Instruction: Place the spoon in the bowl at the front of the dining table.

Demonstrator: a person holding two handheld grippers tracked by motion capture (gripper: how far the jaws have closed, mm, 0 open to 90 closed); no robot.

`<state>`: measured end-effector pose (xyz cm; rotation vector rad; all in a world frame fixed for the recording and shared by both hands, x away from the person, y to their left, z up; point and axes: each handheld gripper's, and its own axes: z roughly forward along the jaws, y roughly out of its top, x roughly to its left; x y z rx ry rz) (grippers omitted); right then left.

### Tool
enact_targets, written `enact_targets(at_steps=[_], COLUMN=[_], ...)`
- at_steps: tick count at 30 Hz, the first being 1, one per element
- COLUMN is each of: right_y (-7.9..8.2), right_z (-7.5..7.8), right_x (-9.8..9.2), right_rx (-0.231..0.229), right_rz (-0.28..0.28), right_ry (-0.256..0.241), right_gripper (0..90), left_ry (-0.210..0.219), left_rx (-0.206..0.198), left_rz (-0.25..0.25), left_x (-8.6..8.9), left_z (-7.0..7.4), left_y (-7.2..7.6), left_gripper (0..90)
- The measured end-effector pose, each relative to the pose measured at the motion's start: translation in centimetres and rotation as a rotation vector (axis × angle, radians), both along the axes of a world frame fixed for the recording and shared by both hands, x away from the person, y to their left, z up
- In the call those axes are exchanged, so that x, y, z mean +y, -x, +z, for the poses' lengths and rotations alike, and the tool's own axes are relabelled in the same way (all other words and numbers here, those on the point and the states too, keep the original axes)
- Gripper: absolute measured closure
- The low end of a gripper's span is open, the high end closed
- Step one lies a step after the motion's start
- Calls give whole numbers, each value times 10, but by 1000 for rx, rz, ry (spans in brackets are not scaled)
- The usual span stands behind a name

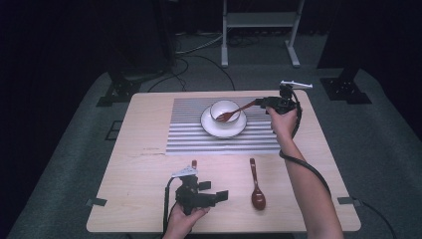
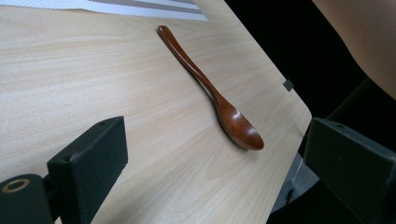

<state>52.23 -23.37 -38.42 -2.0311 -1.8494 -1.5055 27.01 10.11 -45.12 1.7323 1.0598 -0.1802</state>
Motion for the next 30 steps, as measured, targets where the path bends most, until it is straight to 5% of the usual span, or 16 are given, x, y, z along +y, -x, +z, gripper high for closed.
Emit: enact_targets(at_steps=[24, 30], right_y=[26, 34], right_z=[-13, -15], right_x=[0, 2], right_rx=[11, 9], right_rz=[106, 138], right_ry=[5, 44], right_gripper=[528, 507], left_ry=[-10, -8], left_rx=[-18, -15], left_rz=[12, 13], left_x=[4, 2], left_z=[1, 0], left_y=[0, 0], left_gripper=[52, 52])
